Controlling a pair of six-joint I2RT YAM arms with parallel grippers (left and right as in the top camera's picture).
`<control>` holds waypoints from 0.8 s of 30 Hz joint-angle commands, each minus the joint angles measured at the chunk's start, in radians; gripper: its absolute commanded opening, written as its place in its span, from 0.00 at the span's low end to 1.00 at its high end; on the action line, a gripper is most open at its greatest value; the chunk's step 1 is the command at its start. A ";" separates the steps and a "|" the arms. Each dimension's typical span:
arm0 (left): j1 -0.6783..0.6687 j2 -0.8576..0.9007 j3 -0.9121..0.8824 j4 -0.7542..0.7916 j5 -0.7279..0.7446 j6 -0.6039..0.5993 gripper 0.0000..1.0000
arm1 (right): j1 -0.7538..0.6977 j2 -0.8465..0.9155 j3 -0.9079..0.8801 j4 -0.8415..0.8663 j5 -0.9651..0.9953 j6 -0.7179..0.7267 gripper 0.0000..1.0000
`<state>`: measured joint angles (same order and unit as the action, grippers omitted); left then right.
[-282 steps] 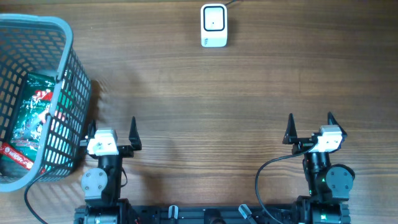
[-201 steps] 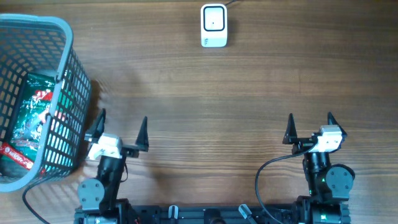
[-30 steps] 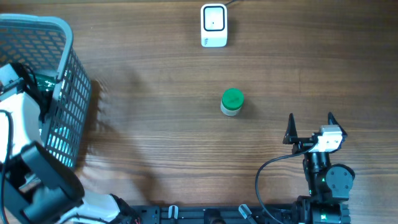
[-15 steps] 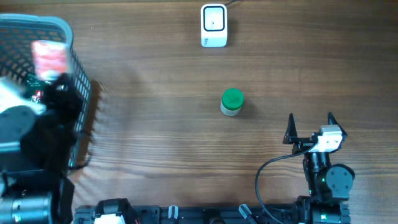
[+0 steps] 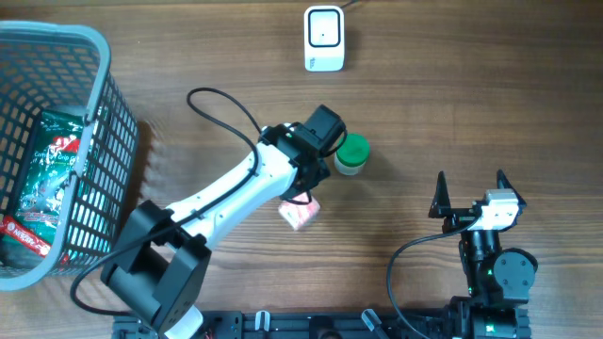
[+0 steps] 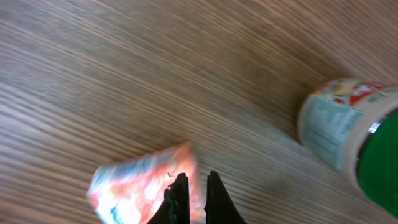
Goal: Scan the item barcode
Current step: 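Place the small red-white snack box on the table with the left gripper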
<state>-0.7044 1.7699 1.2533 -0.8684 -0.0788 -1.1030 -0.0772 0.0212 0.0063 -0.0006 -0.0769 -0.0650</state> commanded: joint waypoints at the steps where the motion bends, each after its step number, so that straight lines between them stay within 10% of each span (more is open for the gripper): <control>1: -0.011 -0.061 0.055 0.020 -0.008 0.016 0.07 | 0.002 -0.007 -0.001 0.003 0.010 0.013 1.00; 4: 0.036 -0.165 0.256 -0.069 -0.093 0.187 1.00 | 0.002 -0.007 -0.001 0.003 0.010 0.013 1.00; 10: 0.436 -0.345 0.619 -0.314 -0.358 0.207 1.00 | 0.002 -0.007 -0.001 0.003 0.010 0.013 1.00; 16: 1.213 -0.323 0.607 -0.319 0.023 0.003 1.00 | 0.002 -0.007 -0.001 0.003 0.010 0.013 1.00; 24: 1.257 0.080 0.605 -0.303 0.090 -0.392 1.00 | 0.002 -0.007 -0.001 0.003 0.010 0.013 0.99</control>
<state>0.5846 1.7443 1.8626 -1.1793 -0.0128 -1.2762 -0.0761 0.0212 0.0063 -0.0010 -0.0742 -0.0650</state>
